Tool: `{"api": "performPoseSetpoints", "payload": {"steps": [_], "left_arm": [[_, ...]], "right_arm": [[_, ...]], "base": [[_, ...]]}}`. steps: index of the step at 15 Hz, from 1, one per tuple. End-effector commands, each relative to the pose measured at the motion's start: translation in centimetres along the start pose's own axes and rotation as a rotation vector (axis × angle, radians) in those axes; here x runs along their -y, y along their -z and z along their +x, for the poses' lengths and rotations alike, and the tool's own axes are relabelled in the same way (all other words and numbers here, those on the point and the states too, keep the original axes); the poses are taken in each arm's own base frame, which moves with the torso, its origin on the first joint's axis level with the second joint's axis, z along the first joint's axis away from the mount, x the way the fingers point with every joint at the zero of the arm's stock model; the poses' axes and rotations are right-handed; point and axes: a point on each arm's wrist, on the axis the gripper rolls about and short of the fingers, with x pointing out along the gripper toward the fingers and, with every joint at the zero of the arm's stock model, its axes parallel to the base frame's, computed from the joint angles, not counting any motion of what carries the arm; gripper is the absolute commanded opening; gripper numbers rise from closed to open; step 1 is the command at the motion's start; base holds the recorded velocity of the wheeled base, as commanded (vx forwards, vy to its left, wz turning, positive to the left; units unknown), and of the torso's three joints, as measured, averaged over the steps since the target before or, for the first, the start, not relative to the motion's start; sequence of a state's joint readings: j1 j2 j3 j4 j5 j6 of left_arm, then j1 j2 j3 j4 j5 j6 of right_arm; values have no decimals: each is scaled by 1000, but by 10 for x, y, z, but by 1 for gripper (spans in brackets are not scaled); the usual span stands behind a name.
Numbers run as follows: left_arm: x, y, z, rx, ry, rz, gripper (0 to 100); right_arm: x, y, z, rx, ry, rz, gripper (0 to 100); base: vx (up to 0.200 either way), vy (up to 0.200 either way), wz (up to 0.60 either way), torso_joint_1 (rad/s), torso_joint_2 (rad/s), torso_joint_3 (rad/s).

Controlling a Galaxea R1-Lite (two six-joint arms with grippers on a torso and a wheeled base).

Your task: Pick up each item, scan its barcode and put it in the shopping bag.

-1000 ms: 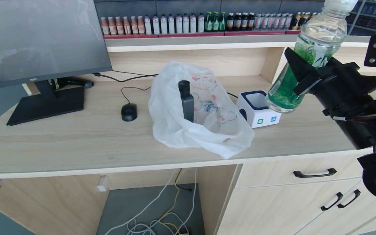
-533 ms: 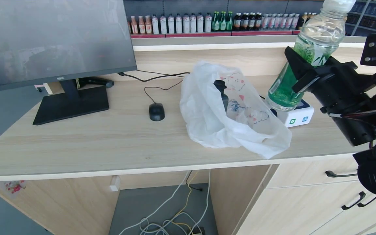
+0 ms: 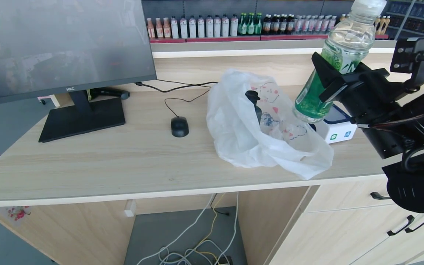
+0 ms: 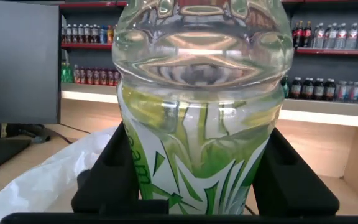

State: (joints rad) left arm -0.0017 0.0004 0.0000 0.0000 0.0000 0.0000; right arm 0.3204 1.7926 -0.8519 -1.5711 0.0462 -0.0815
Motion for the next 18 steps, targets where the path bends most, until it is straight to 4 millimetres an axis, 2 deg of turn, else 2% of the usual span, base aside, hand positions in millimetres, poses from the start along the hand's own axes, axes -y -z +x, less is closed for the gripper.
{"api": "performPoseSetpoints", "payload": {"steps": [1,2,3,4,10,18], "left_arm": [[0,0,0,0,0,-2,100],[0,0,0,0,0,0,100],[0,0,0,0,0,0,100],[0,0,0,0,0,0,100],[0,0,0,0,0,0,100],[0,0,0,0,0,0,100]], "right_arm": [[-2,20,6,-30,-10,1,0],[-2,22,6,-34,-13,1,0],[-7,36,4,-73,-62,-1,0],[-9,42,8,-75,-82,-11,0],[-13,82,18,-122,-89,0,0],[-15,106,18,-161,-93,3,0]], "base": [[0,0,0,0,0,0],[0,0,0,0,0,0],[0,0,0,0,0,0],[0,0,0,0,0,0],[0,0,0,0,0,0],[0,0,0,0,0,0]]}}
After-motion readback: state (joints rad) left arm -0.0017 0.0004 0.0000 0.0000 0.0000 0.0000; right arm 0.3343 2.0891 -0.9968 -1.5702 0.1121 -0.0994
